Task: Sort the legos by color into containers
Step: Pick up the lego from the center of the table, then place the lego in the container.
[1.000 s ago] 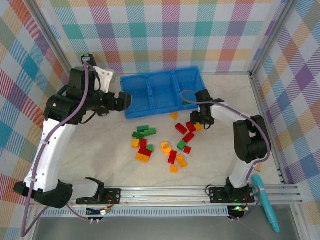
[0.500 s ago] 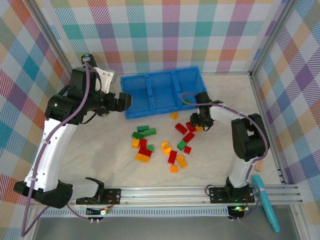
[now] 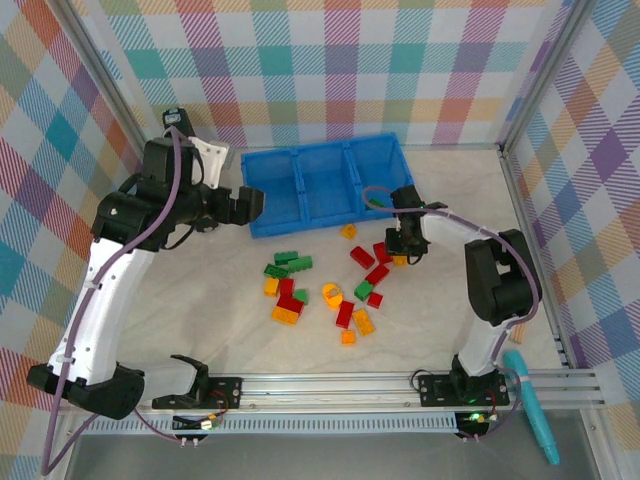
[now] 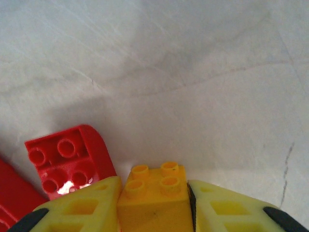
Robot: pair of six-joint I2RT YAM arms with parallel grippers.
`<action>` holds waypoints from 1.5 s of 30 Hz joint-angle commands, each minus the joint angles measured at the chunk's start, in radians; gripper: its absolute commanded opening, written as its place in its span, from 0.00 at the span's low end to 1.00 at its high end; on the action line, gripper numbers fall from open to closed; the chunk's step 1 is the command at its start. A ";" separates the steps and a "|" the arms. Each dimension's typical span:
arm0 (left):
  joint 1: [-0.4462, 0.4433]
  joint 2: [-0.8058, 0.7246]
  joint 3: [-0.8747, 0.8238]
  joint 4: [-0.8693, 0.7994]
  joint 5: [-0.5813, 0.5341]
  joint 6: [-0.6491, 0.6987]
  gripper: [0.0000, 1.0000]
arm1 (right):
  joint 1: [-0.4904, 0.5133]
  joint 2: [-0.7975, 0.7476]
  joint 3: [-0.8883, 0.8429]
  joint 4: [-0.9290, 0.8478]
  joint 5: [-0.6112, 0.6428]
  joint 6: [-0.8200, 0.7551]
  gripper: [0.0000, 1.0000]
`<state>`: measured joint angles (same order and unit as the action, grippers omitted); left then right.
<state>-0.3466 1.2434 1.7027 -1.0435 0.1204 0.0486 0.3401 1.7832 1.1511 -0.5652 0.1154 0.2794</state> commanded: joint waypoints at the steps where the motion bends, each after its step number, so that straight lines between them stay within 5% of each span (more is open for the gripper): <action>1: -0.009 -0.037 -0.012 0.017 -0.005 -0.005 1.00 | 0.004 -0.091 0.003 -0.061 -0.002 0.019 0.37; 13: -0.006 -0.045 -0.005 0.017 -0.068 -0.011 1.00 | 0.101 -0.118 0.325 -0.070 0.006 -0.066 0.36; 16: -0.006 -0.052 -0.012 0.037 -0.183 -0.030 1.00 | 0.137 -0.060 0.416 -0.033 0.003 -0.123 0.36; 29: -0.006 -0.173 -0.149 0.188 -0.185 -0.034 1.00 | 0.249 0.317 0.806 -0.024 0.050 -0.267 0.37; 37: -0.006 -0.175 -0.202 0.209 -0.164 -0.012 1.00 | 0.258 0.468 0.932 -0.049 0.057 -0.275 0.47; 45: -0.006 -0.155 -0.282 0.188 -0.158 -0.037 1.00 | 0.258 0.444 0.900 -0.036 0.060 -0.269 0.51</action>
<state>-0.3466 1.0836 1.4467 -0.8555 -0.0360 0.0223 0.5919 2.2498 2.0495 -0.6014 0.1684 0.0170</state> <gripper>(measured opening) 0.998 0.509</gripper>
